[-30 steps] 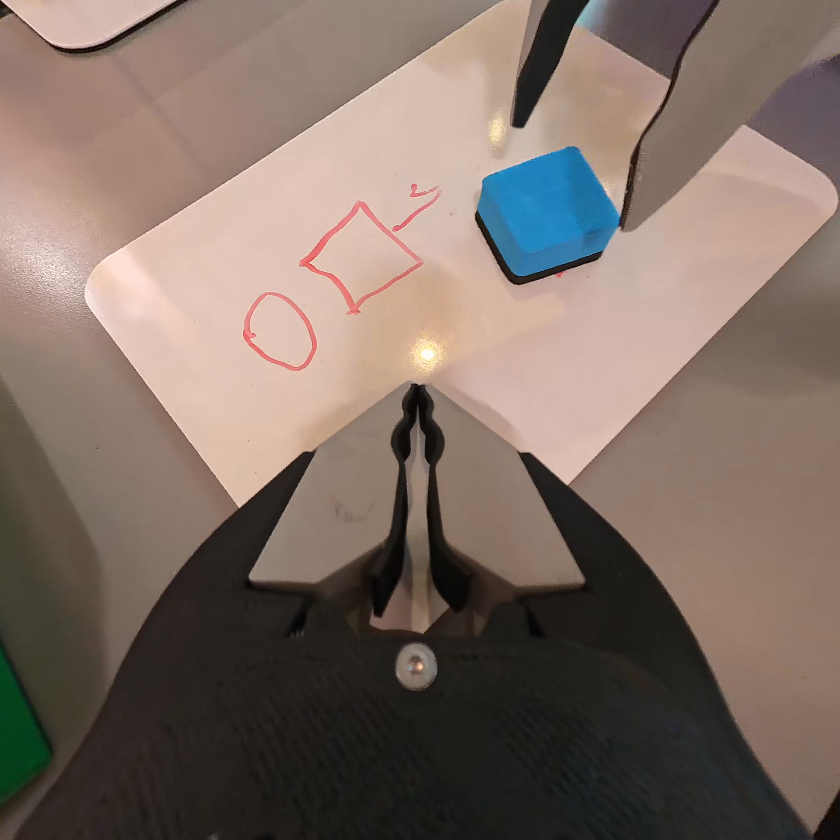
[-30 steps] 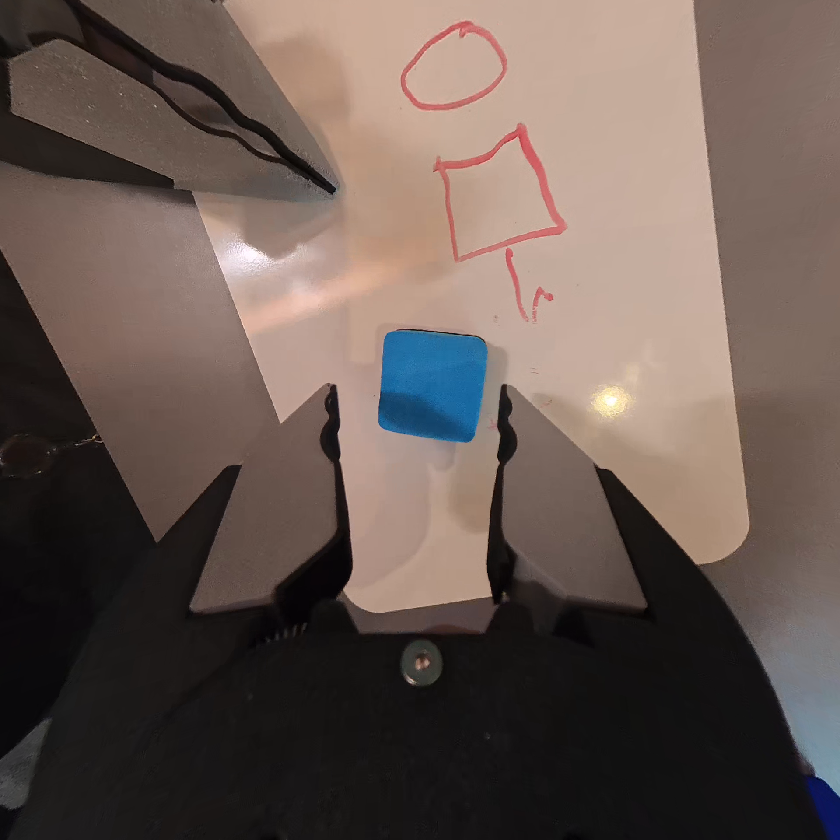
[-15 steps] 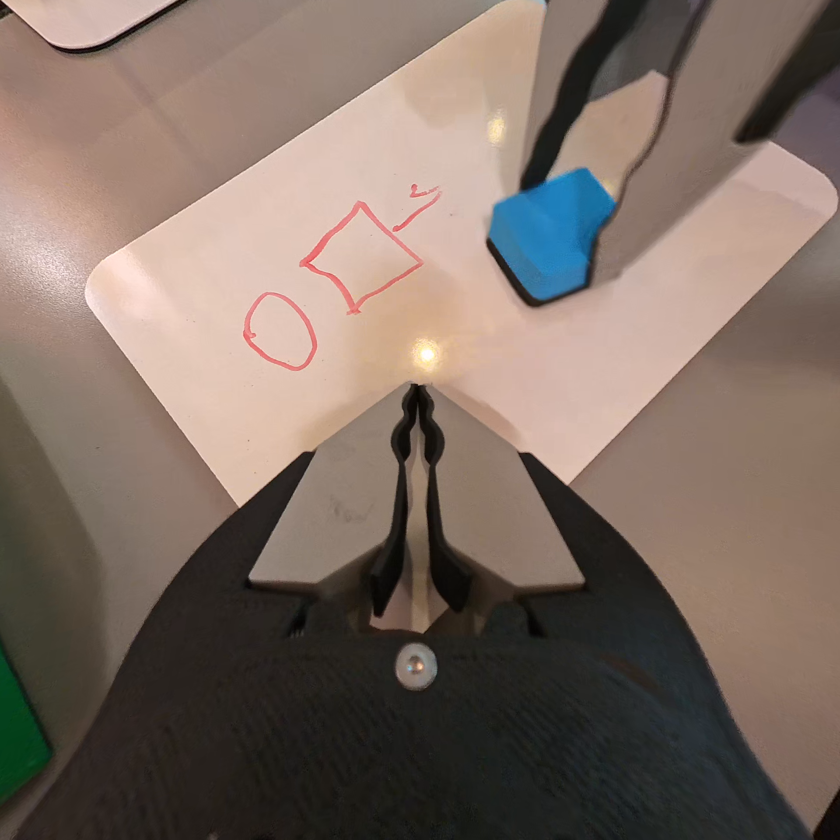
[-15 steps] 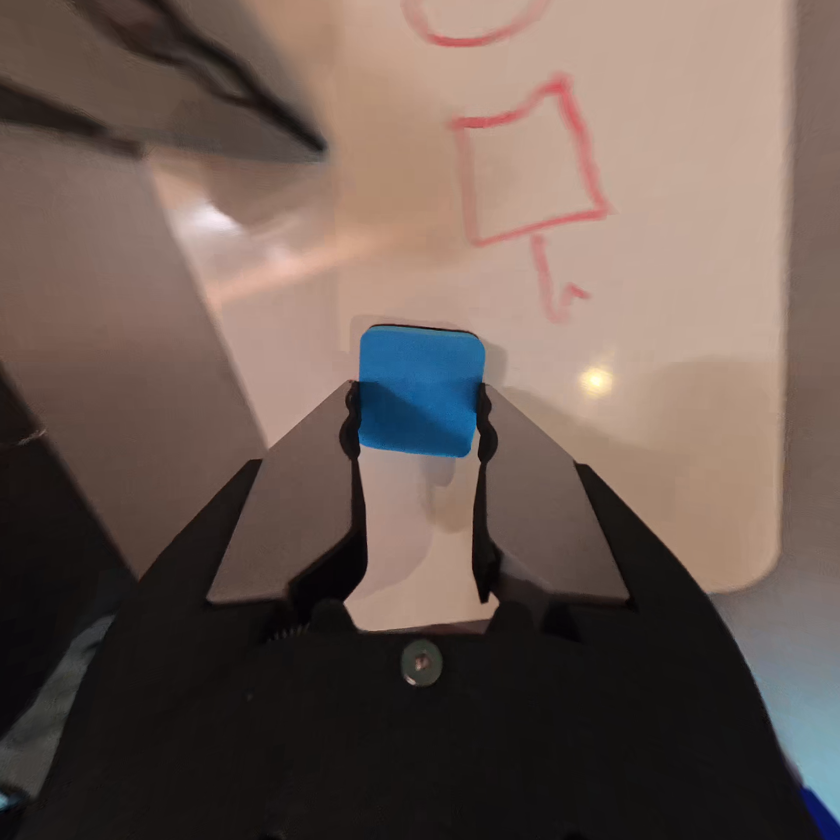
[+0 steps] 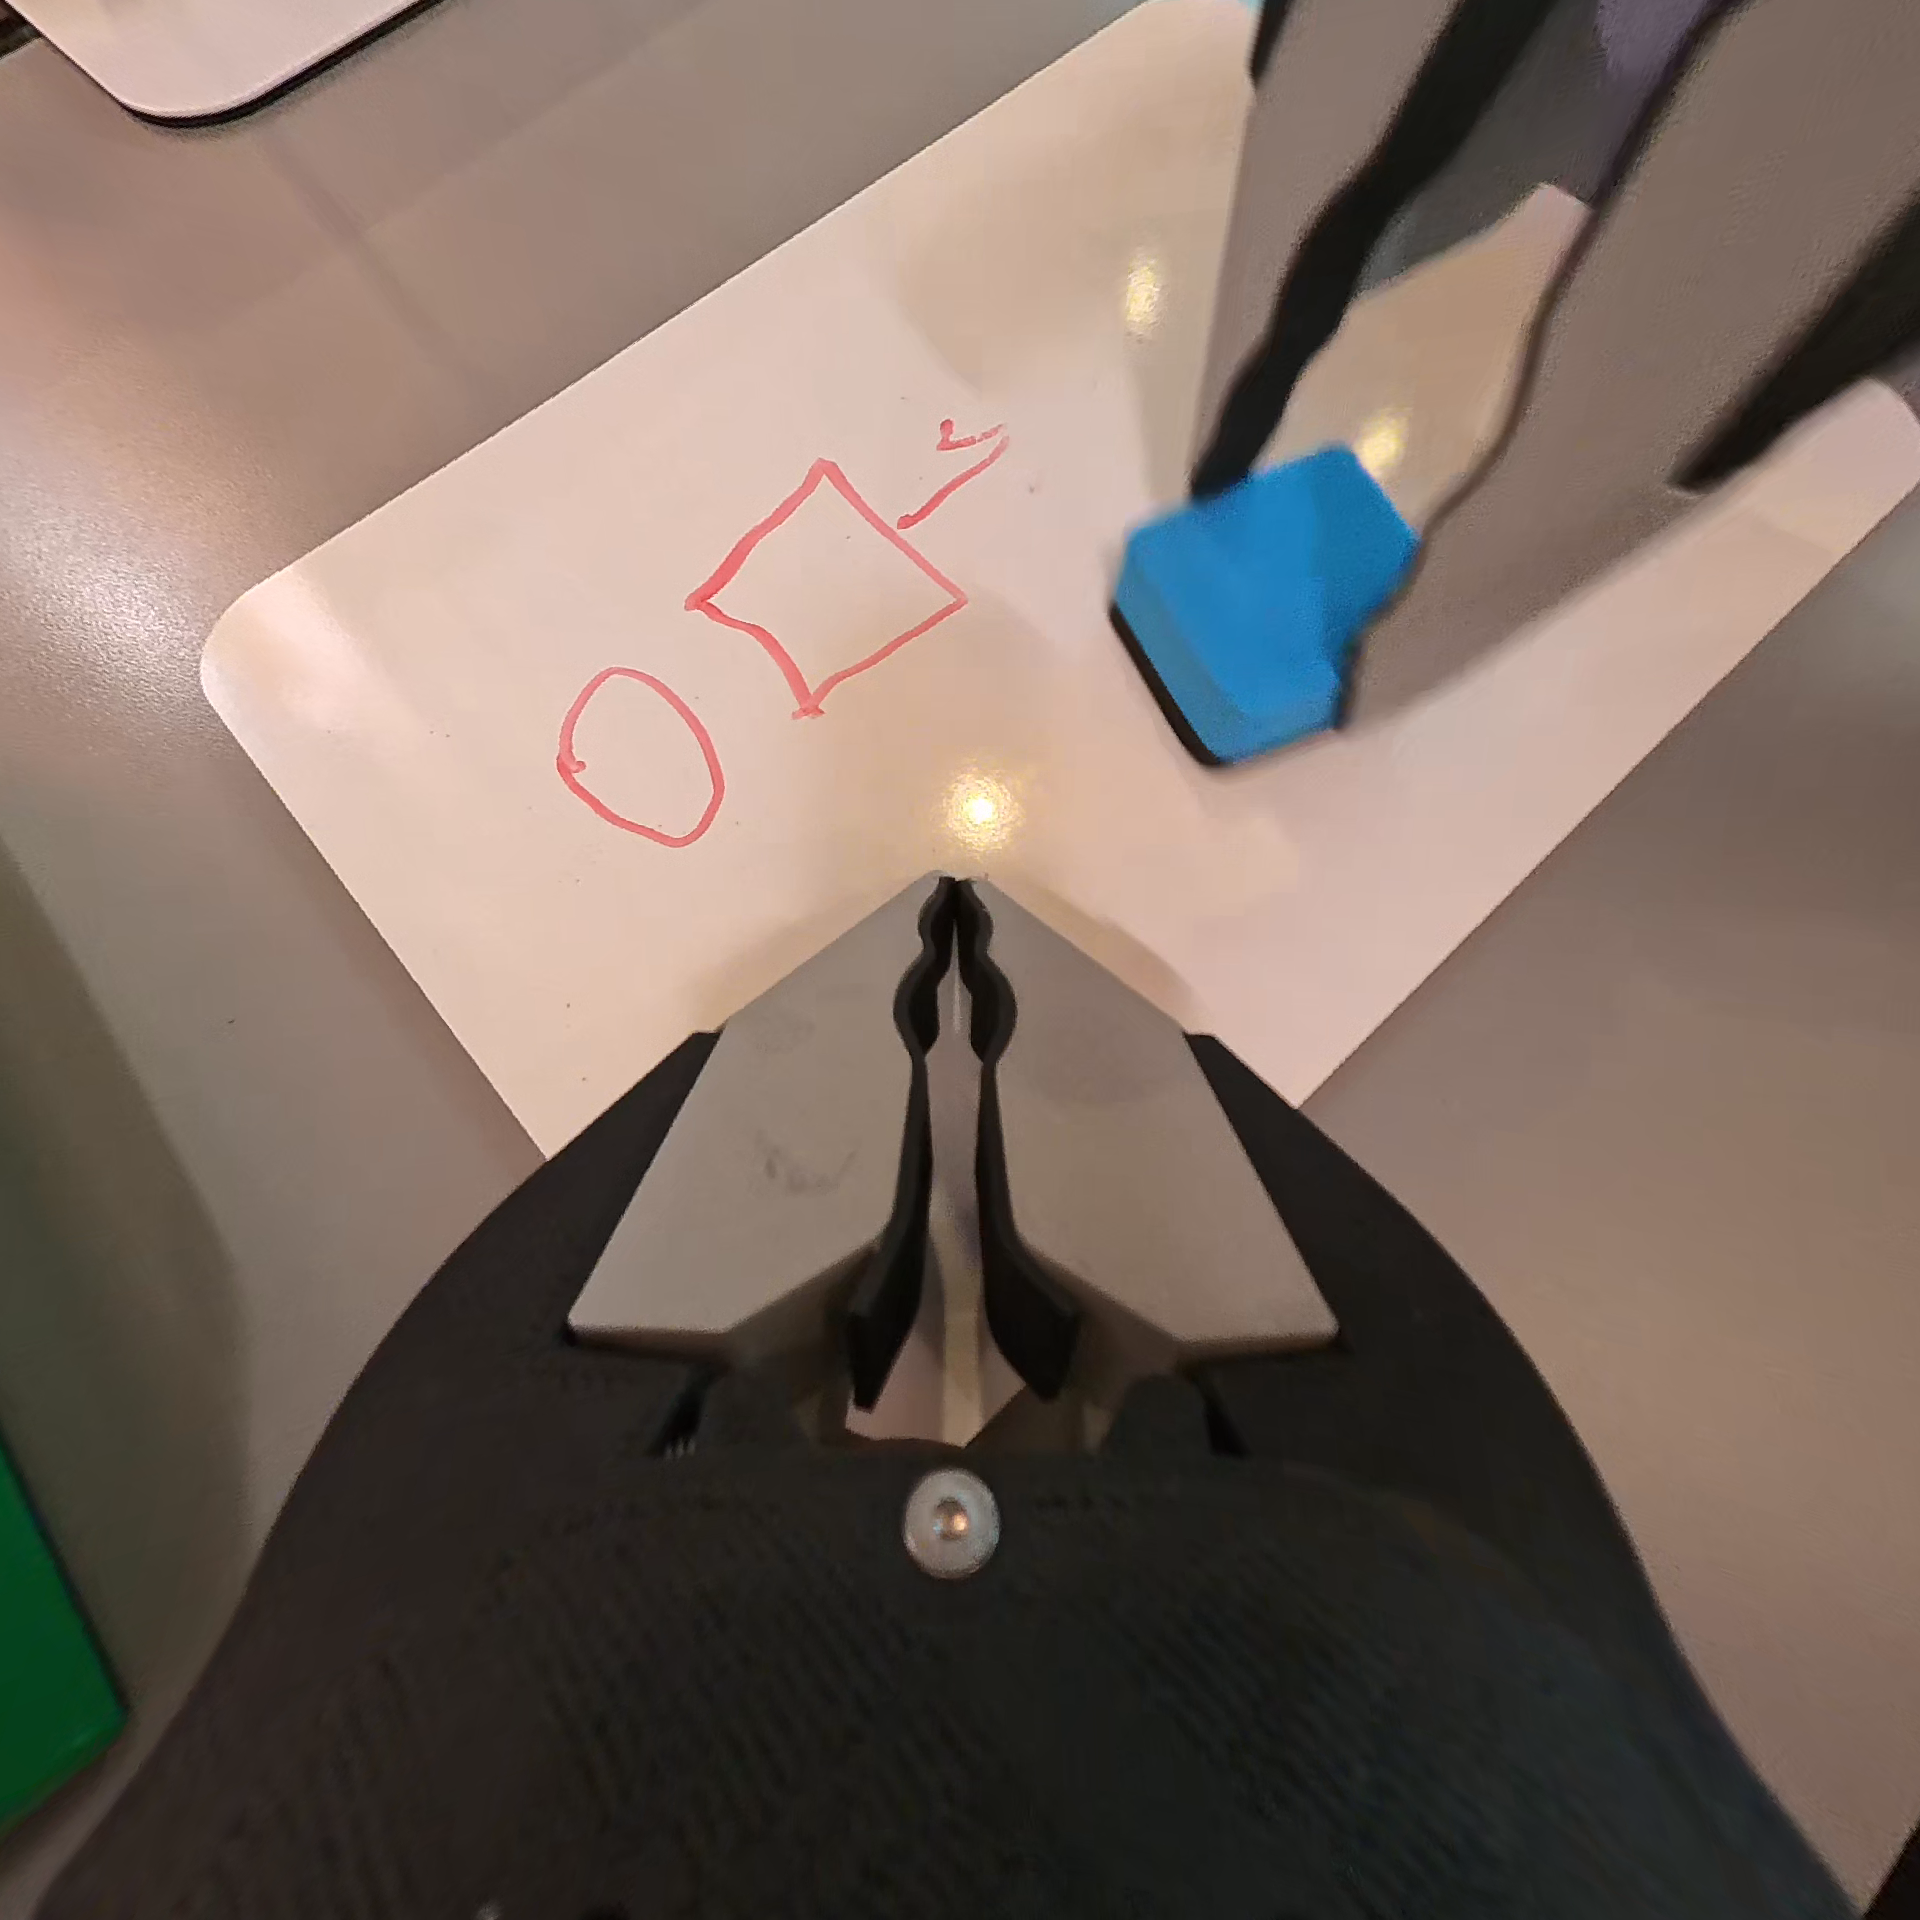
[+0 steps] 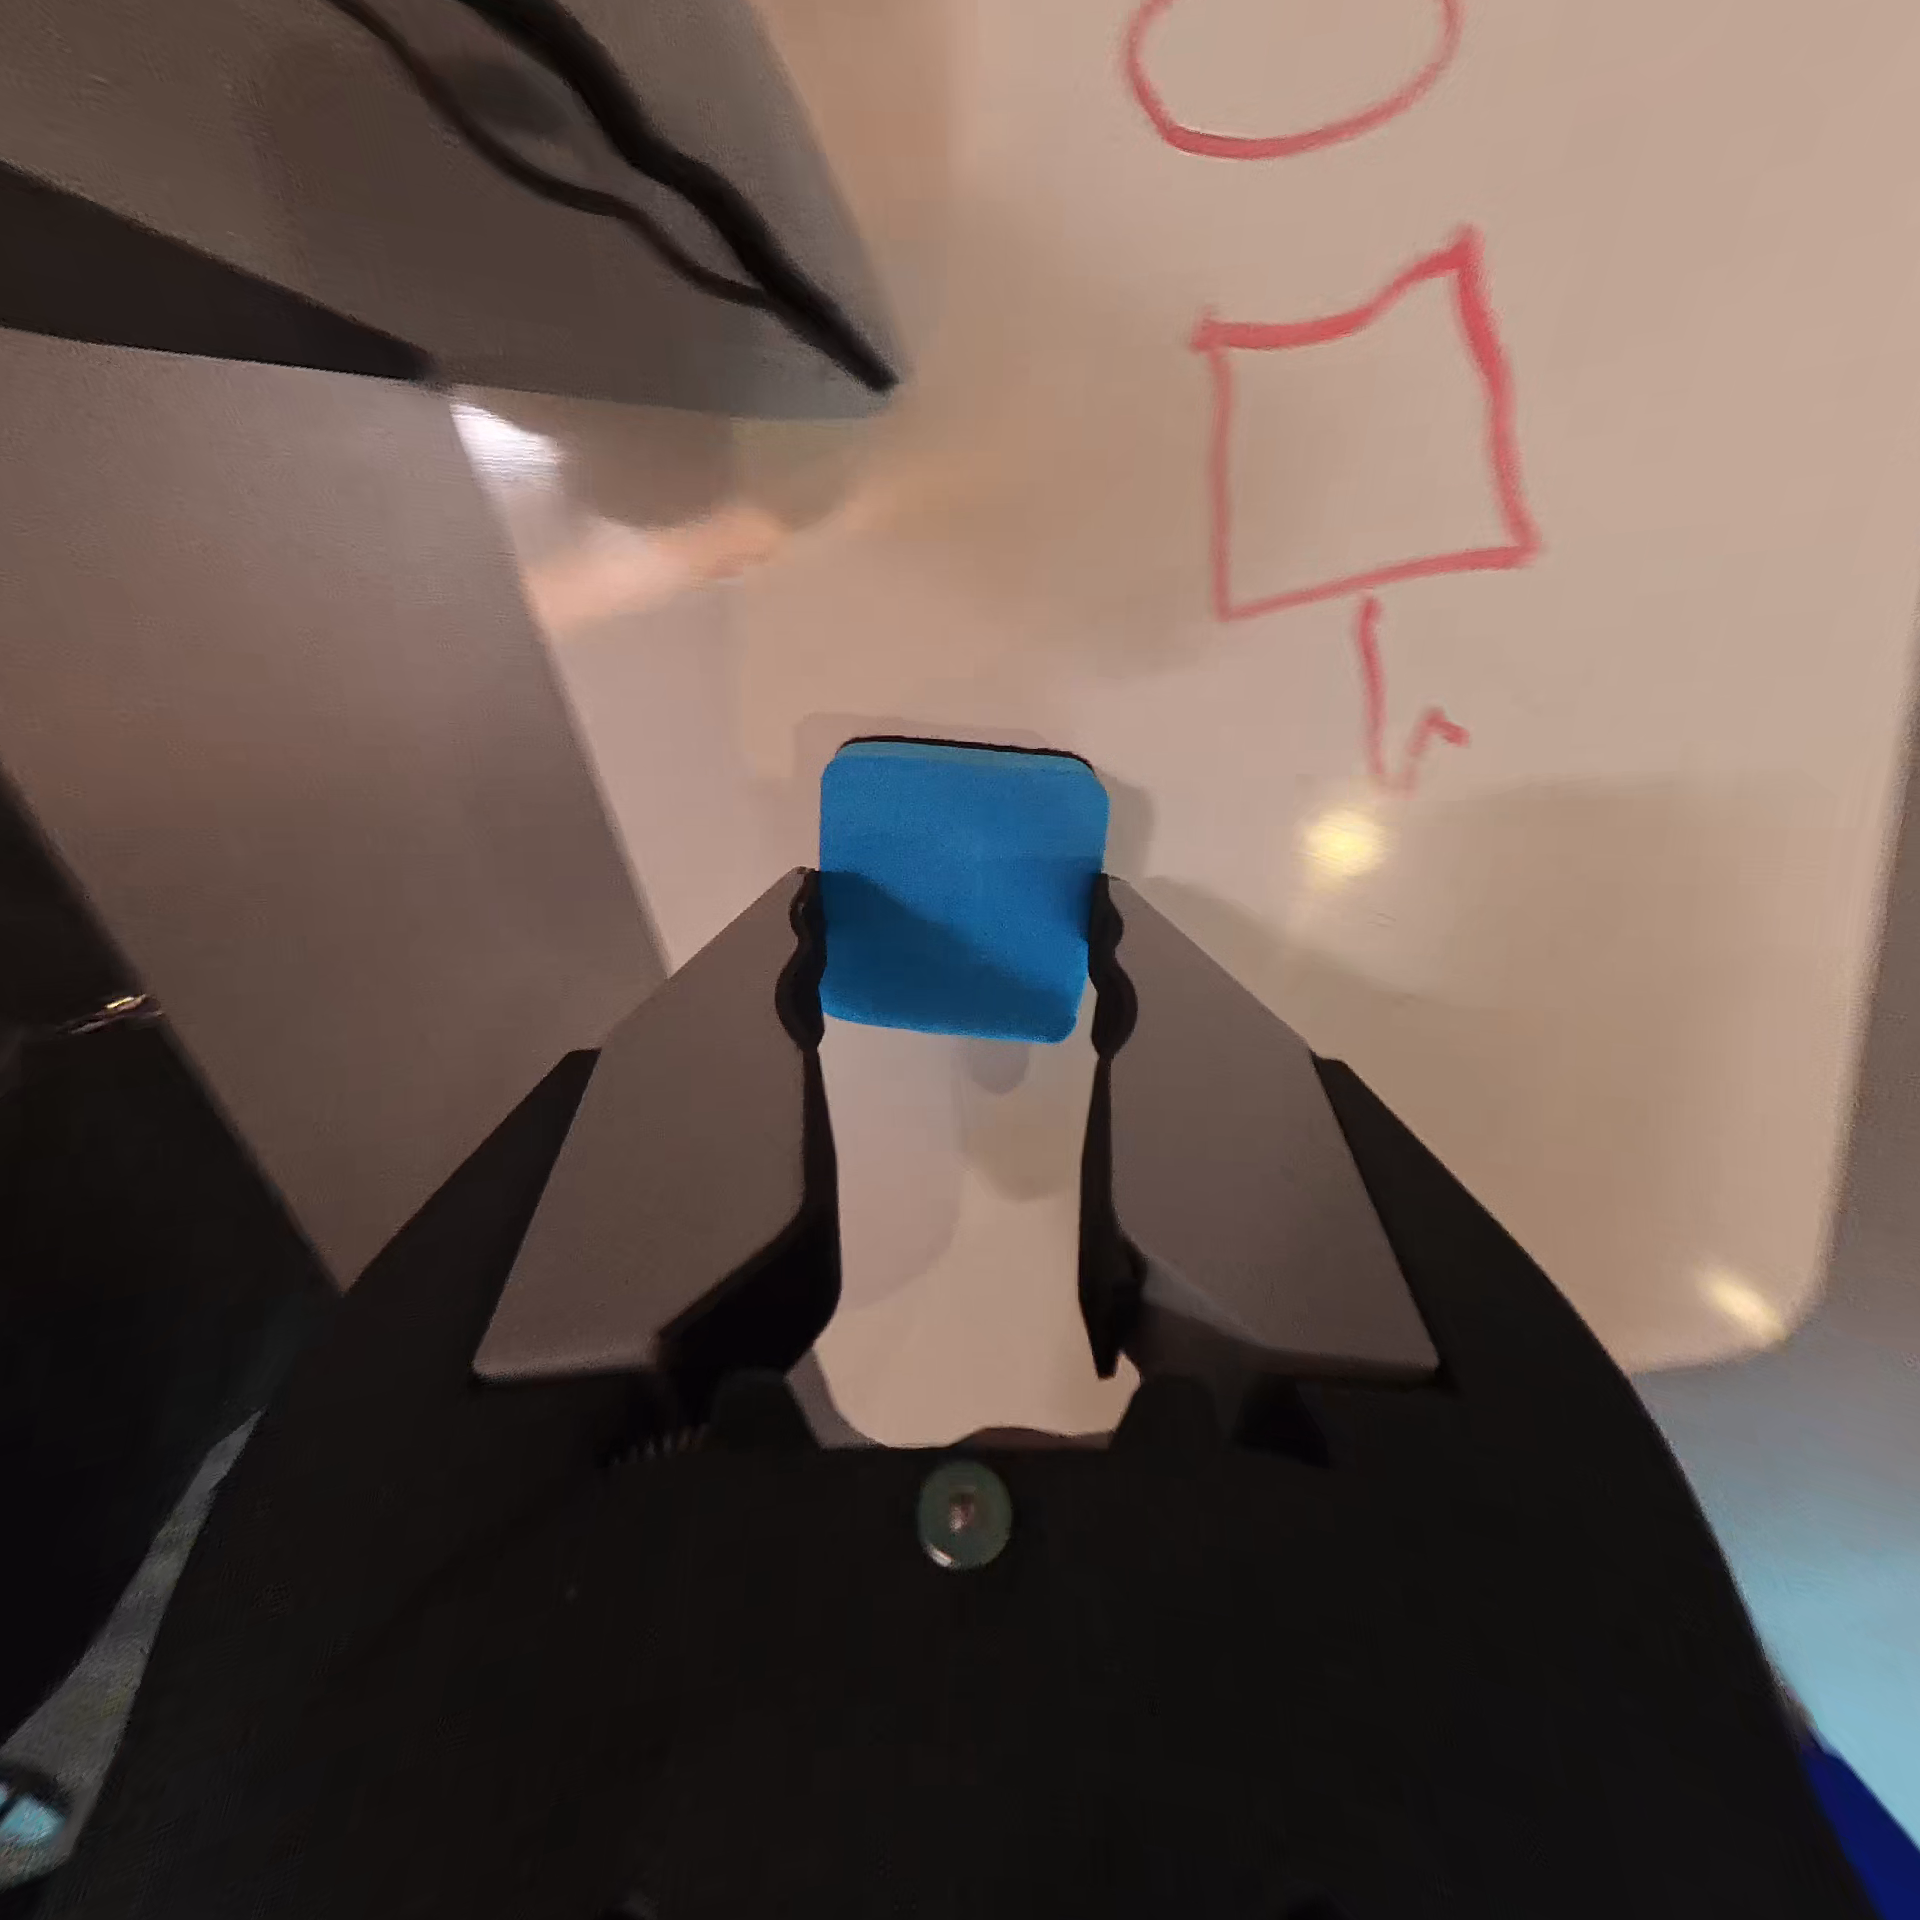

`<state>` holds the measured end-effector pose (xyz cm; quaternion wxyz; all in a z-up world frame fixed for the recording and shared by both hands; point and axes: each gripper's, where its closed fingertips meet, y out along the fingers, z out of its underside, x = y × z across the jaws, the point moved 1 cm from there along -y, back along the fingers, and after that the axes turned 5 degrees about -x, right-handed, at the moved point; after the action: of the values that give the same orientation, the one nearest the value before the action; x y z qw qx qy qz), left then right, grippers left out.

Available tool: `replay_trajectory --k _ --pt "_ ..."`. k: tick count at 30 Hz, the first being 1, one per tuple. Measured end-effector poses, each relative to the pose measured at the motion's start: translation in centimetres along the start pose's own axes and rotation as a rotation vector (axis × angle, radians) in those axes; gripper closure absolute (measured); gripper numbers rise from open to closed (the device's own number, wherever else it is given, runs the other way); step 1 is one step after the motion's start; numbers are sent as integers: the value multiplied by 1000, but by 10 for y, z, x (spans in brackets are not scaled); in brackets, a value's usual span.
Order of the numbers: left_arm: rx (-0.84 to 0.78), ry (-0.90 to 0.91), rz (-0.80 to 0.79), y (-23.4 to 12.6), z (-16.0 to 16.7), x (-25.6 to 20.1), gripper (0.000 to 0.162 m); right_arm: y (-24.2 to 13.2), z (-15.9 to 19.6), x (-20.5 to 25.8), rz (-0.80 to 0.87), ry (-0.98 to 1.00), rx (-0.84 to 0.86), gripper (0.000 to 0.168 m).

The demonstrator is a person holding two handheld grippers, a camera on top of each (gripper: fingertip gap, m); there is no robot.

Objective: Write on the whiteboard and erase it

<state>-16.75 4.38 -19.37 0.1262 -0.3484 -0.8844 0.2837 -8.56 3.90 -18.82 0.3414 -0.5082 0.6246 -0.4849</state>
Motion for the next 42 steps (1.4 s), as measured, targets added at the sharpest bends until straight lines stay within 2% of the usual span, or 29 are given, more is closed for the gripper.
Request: replay_trajectory --k 3,4,6,9,12,13,14,15,16,18,19,21,22,24,27,28,30,33,36,39,40,41,42 --pt "0 -2 7 0 0 0 162 -10 10 -65 267 126 56 120" --pt "0 1 4 0 0 -1 162 -11 10 -76 278 151 53 120" --pt "0 8 -1 0 0 -1 162 -3 -5 -67 154 158 -19 120" --pt "0 -1 7 0 0 -1 162 0 -20 -86 186 194 -46 120" --pt "0 -4 9 0 0 -1 162 10 -49 -45 -75 144 -117 120" --pt "0 -3 9 0 0 -1 162 11 -50 -53 -22 140 -96 120" --pt "0 -3 9 0 0 -1 162 9 -43 -80 135 167 -36 119" --pt "0 -4 10 0 0 -1 162 5 -42 -97 218 205 -15 120" --pt "0 -5 11 0 0 -1 162 7 -44 -96 199 220 -8 120" --pt "0 -3 11 0 0 -1 162 16 -62 -53 0 111 -70 119" --pt "-1 -2 10 0 0 -1 162 16 -59 -59 69 84 -43 120" --pt "-1 -2 11 0 0 -1 162 9 -51 -93 225 202 18 120" --pt "0 -1 11 0 0 -1 162 10 -53 -90 197 202 6 120" --pt "0 1 9 0 0 -1 162 17 -67 -48 -11 101 -76 119" --pt "-1 -3 12 0 0 -1 162 8 -46 -93 215 219 0 120" --pt "-1 -4 13 0 0 -1 162 8 -45 -89 176 210 -13 120" --pt "-1 -5 13 0 0 -1 162 11 -48 -54 -13 125 -75 120" --pt "-1 -7 15 0 0 -1 162 1 -24 -99 183 268 -34 119" --pt "-1 -6 14 0 0 -1 162 3 -24 -71 52 146 -91 119" --pt "-1 -7 15 0 0 -1 162 -7 -4 -114 259 286 -15 120" --pt "-1 -5 13 0 0 -1 162 -8 -5 -118 285 269 -5 120" --pt "-1 -2 12 0 0 -1 162 -5 -12 -110 258 221 -12 120" --pt "-1 -1 10 0 0 -1 162 3 -24 -82 107 183 -42 120"
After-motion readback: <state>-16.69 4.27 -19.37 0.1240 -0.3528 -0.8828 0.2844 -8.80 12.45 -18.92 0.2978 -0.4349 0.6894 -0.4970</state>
